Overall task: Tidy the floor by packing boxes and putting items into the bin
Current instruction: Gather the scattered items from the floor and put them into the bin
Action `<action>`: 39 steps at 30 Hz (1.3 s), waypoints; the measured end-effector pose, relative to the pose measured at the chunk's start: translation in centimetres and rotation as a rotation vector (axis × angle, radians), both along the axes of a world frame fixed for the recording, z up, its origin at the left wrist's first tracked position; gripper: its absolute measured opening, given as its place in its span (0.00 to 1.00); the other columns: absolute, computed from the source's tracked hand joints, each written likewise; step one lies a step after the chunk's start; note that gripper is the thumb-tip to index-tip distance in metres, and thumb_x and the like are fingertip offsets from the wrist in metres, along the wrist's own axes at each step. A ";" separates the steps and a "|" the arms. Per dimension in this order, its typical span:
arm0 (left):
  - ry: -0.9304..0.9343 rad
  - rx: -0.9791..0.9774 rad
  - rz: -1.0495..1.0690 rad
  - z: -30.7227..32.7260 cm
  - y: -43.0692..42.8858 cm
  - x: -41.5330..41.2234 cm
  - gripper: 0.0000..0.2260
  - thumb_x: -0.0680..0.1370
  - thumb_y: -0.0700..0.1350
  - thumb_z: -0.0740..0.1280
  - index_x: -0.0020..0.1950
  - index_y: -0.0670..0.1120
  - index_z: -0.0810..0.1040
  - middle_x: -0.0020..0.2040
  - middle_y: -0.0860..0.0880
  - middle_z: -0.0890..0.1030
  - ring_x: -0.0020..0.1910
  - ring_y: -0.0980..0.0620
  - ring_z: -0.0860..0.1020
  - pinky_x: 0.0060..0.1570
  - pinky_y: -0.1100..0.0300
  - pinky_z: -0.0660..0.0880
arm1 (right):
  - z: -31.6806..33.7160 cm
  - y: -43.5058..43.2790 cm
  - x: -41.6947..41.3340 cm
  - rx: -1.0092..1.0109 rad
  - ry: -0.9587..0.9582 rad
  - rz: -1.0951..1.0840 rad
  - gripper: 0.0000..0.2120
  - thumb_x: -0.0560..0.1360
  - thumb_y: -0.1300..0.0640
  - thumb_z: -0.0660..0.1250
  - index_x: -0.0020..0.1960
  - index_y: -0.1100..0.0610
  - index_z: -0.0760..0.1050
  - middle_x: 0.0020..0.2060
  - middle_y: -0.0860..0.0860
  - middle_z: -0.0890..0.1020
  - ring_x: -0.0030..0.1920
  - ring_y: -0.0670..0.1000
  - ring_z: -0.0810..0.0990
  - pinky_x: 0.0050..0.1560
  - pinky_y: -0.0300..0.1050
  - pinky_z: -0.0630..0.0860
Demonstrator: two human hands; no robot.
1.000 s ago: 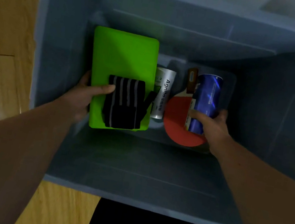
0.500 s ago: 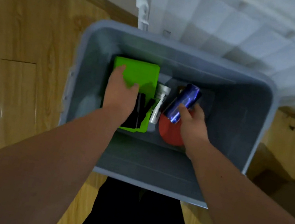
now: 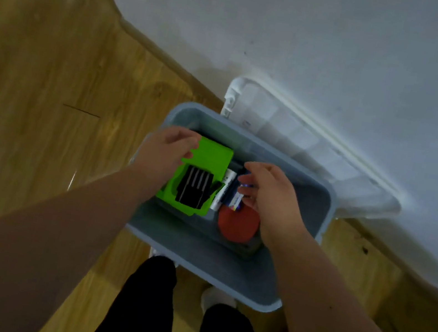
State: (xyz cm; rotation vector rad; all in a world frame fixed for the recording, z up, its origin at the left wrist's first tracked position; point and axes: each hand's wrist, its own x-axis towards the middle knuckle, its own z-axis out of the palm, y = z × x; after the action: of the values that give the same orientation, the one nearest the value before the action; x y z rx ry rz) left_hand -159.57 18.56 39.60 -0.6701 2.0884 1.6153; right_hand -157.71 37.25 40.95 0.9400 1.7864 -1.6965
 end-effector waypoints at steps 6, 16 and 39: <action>0.090 0.165 0.238 7.9 -1.1 6.4 0.08 0.82 0.42 0.62 0.47 0.51 0.79 0.45 0.51 0.82 0.46 0.51 0.78 0.47 0.60 0.73 | 8.0 -3.9 2.2 -0.020 0.119 0.331 0.06 0.79 0.53 0.64 0.48 0.53 0.77 0.41 0.52 0.81 0.38 0.49 0.78 0.39 0.42 0.73; 0.153 0.148 0.868 13.7 -14.1 28.1 0.08 0.82 0.41 0.61 0.48 0.49 0.79 0.44 0.51 0.82 0.43 0.53 0.78 0.49 0.55 0.72 | 15.3 -20.4 14.0 -0.035 0.163 0.996 0.05 0.80 0.56 0.63 0.45 0.52 0.75 0.38 0.49 0.81 0.37 0.46 0.77 0.41 0.41 0.73; -0.025 -0.097 1.868 12.6 -28.0 92.0 0.07 0.81 0.44 0.62 0.47 0.52 0.79 0.46 0.52 0.83 0.45 0.53 0.79 0.51 0.54 0.74 | 12.3 -51.3 71.3 -0.128 0.121 2.039 0.04 0.78 0.53 0.66 0.46 0.53 0.78 0.41 0.51 0.82 0.35 0.46 0.78 0.32 0.34 0.73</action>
State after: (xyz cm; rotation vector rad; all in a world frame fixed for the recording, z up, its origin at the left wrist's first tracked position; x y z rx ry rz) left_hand -67.53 -9.45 52.15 -3.1169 1.1207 1.9554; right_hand -86.37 -14.08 53.25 -0.9628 1.3986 -0.3740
